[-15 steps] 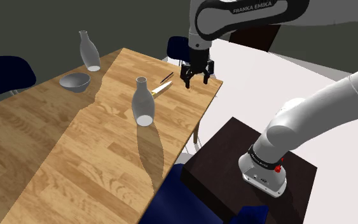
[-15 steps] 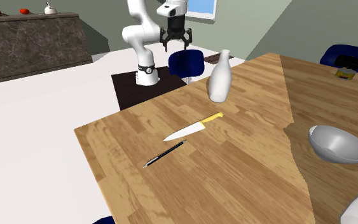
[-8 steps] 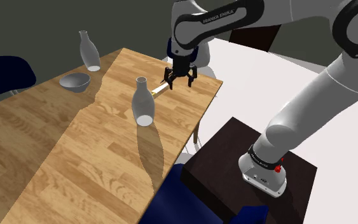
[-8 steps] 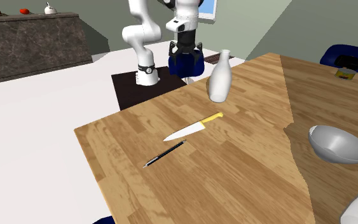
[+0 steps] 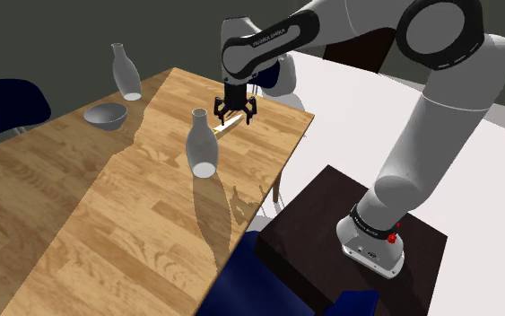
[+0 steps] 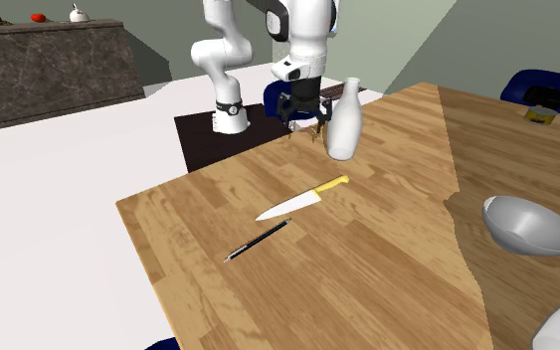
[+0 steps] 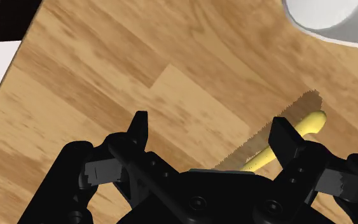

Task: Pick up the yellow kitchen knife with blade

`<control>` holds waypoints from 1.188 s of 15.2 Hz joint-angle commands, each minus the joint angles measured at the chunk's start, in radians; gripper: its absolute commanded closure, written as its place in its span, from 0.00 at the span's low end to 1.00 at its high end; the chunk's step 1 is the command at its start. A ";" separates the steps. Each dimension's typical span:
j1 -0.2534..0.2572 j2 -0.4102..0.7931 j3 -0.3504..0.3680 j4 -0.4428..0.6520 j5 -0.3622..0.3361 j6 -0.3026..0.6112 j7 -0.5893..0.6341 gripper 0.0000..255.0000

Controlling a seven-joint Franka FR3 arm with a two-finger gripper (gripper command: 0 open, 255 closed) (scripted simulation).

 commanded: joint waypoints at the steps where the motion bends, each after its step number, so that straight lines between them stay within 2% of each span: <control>1: 0.005 0.075 -0.005 0.064 -0.016 0.018 0.051 0.00; 11: 0.030 0.448 -0.070 0.462 -0.060 0.020 0.230 0.00; 18: 0.033 0.497 -0.074 0.443 -0.065 0.088 0.231 0.00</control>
